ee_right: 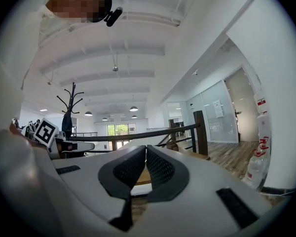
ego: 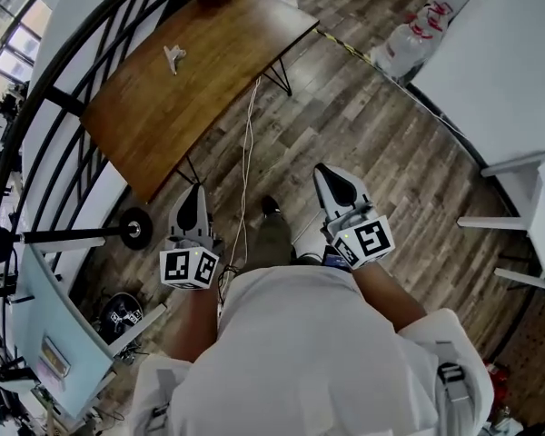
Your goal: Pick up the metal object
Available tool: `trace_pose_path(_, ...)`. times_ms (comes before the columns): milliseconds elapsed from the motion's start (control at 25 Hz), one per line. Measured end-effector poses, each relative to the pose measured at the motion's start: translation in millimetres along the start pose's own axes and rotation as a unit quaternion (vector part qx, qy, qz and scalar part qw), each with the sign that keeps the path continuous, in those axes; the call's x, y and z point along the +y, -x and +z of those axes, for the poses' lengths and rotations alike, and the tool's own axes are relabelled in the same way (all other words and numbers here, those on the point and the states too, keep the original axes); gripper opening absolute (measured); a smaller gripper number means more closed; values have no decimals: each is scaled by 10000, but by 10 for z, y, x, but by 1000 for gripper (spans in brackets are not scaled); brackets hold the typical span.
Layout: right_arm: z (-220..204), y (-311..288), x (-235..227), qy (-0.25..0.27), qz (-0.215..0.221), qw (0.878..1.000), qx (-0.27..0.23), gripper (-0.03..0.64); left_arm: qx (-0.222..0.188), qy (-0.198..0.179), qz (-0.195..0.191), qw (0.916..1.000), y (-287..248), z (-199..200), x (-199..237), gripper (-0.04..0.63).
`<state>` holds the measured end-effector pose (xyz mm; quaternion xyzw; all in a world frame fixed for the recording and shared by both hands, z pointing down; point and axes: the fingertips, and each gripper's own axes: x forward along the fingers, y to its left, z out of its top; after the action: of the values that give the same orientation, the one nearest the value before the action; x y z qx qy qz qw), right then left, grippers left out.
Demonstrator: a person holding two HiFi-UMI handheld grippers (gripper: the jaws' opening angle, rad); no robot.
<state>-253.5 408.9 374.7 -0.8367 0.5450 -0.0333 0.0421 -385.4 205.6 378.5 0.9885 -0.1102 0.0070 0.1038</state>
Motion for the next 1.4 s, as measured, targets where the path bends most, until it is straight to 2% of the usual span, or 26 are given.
trace_pose_path(400,12,-1326,-576,188,410,9977,502,25,104,505,227,9984,-1268,-135,635,12)
trace_pose_path(520,80,-1728,-681,252,528,9969,529,25,111,494,169,9986,-1635,-61,806,12)
trace_pose_path(640,148,-2019,-876,230,469,9974,488,25,130,491,87,9987,-1983,-28,916,12)
trace_pose_path(760,167,-2208,-1087,136,365,9978,528,25,88,532,51,9985,-2253,36,947,12)
trace_pose_path(920,236,-2498,-1335,177,449,9978,458,25,93,577,91,9982,-2524,38,970,12)
trace_pose_path(1080,277,-2870,-1754,61,615,9975,354,25,103,550,360,9978,-2858,25,1000,12)
trace_pose_path(1240,306,-3365,-2271,-14,1002,9946,269,25,79,482,868,9950,-3337,45,1071,12)
trace_pose_path(1400,446,-3787,-2912,-118,1338,9906,254,25,41,500,1257,9908,-3927,190,900,12)
